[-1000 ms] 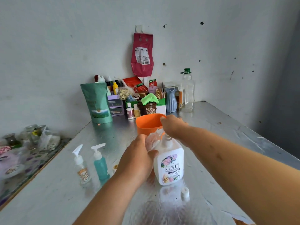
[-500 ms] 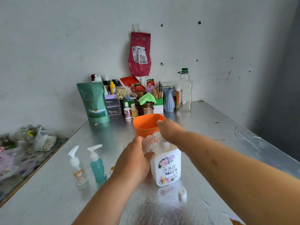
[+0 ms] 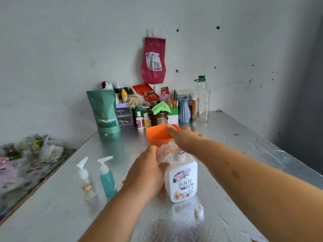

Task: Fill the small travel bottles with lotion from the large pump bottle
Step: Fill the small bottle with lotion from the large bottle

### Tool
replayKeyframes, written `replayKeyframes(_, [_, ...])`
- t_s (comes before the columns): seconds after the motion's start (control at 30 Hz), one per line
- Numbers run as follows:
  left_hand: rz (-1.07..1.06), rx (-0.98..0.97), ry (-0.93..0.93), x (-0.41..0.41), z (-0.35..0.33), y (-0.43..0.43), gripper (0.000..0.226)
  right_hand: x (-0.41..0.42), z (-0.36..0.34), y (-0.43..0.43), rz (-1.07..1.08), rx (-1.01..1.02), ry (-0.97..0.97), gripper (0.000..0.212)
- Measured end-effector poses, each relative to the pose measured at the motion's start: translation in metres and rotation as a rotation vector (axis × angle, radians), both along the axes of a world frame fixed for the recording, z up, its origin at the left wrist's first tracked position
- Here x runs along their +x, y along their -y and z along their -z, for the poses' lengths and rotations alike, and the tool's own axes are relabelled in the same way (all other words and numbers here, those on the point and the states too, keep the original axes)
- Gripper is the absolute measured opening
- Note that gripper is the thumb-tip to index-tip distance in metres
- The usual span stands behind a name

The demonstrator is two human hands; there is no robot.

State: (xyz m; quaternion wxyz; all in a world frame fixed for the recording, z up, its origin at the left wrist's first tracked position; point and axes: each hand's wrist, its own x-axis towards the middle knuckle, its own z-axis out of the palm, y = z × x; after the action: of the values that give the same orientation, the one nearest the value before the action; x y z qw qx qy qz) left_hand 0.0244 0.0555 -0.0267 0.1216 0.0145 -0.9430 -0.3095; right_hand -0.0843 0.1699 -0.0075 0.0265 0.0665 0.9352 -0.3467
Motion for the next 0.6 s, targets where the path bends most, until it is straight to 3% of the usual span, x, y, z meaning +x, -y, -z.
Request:
replayKeyframes(0.13, [0.003,0.015,-0.008,-0.003,0.005,0.000,0.030,0.002,0.003,-0.003,-0.004,0.027,-0.014,0.078])
replayKeyframes(0.3, [-0.006,0.016,0.025,-0.004,0.008,-0.002,0.032,0.005,0.008,-0.001,-0.097,0.142,-0.030,0.045])
replayKeyframes(0.6, [-0.008,-0.024,0.016,0.001,-0.003,-0.001,0.030,0.013,-0.010,0.001,-0.068,0.263,-0.083,0.051])
